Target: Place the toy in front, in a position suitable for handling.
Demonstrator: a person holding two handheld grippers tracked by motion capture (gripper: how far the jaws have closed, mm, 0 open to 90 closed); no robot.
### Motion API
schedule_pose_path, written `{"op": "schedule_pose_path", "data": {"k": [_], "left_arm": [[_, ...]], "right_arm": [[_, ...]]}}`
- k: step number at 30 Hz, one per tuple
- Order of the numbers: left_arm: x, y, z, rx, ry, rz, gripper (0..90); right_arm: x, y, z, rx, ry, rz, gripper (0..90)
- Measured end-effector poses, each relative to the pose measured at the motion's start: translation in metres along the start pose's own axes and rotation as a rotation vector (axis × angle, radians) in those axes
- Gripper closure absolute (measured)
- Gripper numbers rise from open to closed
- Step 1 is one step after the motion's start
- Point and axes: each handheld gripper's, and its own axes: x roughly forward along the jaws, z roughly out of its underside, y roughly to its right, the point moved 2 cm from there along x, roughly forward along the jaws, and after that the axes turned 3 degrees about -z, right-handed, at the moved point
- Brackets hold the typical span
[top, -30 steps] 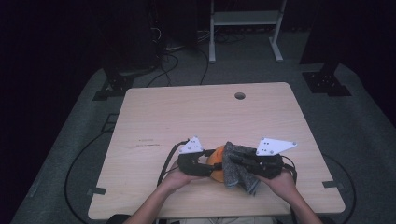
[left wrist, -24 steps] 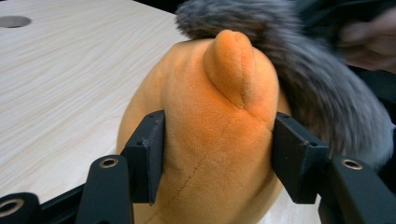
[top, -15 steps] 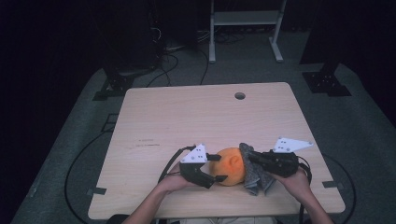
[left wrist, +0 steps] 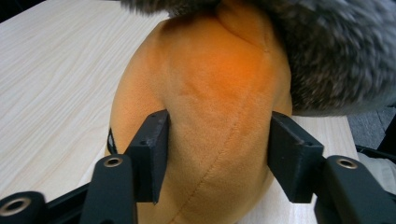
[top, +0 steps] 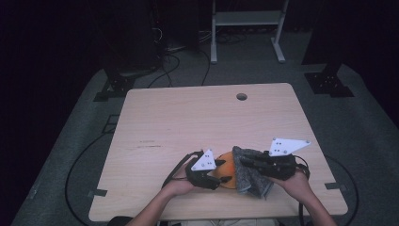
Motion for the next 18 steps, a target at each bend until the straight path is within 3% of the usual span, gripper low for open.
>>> {"op": "schedule_pose_path", "data": {"k": [1, 4, 8, 10, 11, 12, 13, 14, 18], "left_arm": [[-0.001, -0.003, 0.002, -0.017, 0.006, 0.006, 45.6], [-0.002, -0.006, 0.003, -0.032, 0.015, 0.012, 45.6], [-0.002, -0.011, 0.005, -0.07, 0.03, 0.023, 40.8], [0.0, -0.011, 0.004, -0.085, 0.035, 0.011, 31.2], [0.003, -0.012, 0.003, -0.098, 0.018, -0.014, 24.1], [0.003, -0.012, 0.003, -0.098, 0.018, -0.014, 13.6], [0.012, -0.013, 0.004, -0.118, -0.028, -0.01, 10.5], [0.013, -0.013, 0.004, -0.117, -0.023, -0.007, 11.9], [0.009, -0.01, 0.001, -0.075, -0.006, -0.04, 34.4]], "right_arm": [[0.002, 0.009, 0.005, 0.026, -0.001, 0.014, 81.7], [0.002, 0.015, 0.01, 0.05, 0.005, 0.028, 81.7], [-0.004, 0.032, 0.028, 0.11, -0.003, 0.089, 81.7], [-0.006, 0.037, 0.035, 0.131, -0.001, 0.105, 81.7], [-0.007, 0.039, 0.039, 0.143, 0.005, 0.108, 81.7], [-0.008, 0.04, 0.042, 0.156, 0.011, 0.114, 81.7], [-0.01, 0.042, 0.044, 0.167, 0.012, 0.118, 81.7], [-0.011, 0.042, 0.045, 0.172, 0.01, 0.117, 81.6], [-0.014, 0.039, 0.044, 0.169, 0.012, 0.127, 81.6]]}}
